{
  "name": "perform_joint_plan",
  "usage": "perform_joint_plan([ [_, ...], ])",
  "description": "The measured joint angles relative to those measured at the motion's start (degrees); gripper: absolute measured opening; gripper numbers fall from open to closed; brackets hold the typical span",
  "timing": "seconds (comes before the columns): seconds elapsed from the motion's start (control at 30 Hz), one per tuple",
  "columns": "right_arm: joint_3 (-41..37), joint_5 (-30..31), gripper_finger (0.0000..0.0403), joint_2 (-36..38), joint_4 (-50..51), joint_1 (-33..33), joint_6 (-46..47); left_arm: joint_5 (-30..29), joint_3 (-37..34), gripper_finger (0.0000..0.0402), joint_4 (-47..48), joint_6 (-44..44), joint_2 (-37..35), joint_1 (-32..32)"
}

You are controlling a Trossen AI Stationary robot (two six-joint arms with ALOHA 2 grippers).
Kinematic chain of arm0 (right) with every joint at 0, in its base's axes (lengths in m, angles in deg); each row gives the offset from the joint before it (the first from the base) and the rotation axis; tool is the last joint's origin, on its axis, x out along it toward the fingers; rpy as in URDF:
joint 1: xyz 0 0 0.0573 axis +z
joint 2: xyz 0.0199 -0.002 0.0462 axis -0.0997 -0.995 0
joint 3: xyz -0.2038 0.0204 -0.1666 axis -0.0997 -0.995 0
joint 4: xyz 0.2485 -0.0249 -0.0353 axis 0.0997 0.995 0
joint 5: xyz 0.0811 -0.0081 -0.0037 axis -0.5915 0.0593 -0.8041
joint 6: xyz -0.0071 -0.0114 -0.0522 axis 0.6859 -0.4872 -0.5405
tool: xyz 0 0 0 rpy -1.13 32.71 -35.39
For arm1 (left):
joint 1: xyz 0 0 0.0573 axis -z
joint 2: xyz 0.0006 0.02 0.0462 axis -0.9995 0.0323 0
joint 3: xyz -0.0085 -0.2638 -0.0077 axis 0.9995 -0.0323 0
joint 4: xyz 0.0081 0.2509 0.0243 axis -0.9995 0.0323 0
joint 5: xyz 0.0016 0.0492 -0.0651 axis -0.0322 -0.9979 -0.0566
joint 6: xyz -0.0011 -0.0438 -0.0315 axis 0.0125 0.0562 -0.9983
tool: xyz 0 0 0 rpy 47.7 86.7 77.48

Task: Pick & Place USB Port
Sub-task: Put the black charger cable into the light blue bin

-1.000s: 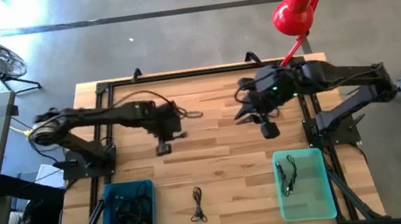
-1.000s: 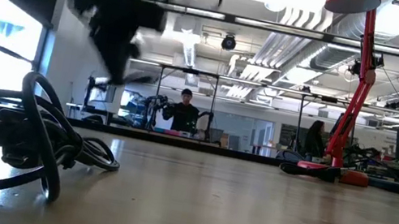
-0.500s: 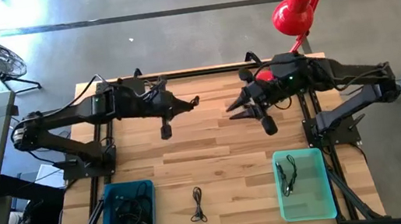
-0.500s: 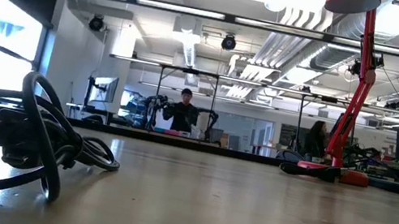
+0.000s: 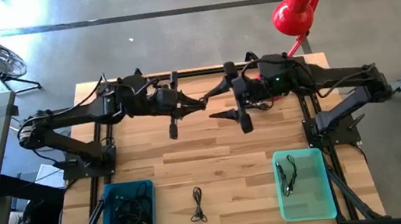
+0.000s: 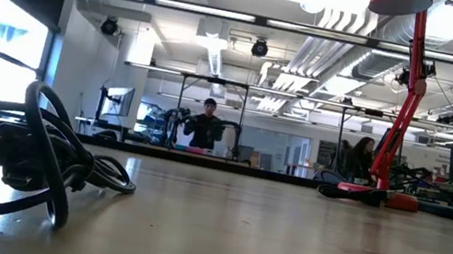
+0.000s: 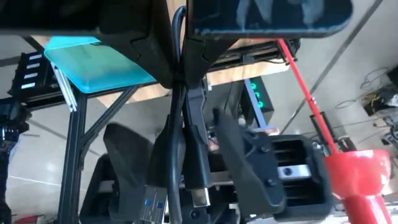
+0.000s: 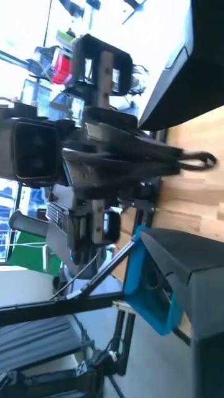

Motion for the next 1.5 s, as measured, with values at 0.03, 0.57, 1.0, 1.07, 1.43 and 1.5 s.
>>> perform_joint_plan([
  [0.03, 0.0, 0.04, 0.0262, -0.53, -0.85, 0.0, -0.75, 0.19, 0.02, 0.0008, -0.19, -0.02, 0.29, 0.0],
  [0.57, 0.02, -0.18, 0.0078, -1.66, -3.11, -1.28, -2.19, -0.19, -0.03, 0.0048, -2.35, 2.05, 2.65, -0.07],
  [1.0, 0.02, 9.79, 0.0046, 9.85, 21.78, 3.88, 9.67, -14.56, 0.02, 0.0174, 15.22, 9.5, -3.11, -0.04],
  [1.07, 0.06, 9.81, 0.0046, 12.38, 29.75, 6.36, 18.51, -14.93, 0.02, 0.0177, 18.88, 9.5, -4.02, -0.07],
  [1.43, 0.07, 12.14, 0.0046, 12.0, 65.85, 31.08, 68.55, -10.6, 0.02, 0.0179, 29.13, 3.62, -4.65, 0.0],
  [1.5, 0.07, 11.7, 0.0046, 9.82, 68.31, 34.33, 73.22, -8.68, 0.0, 0.0179, 31.06, 1.79, -4.47, 0.0],
])
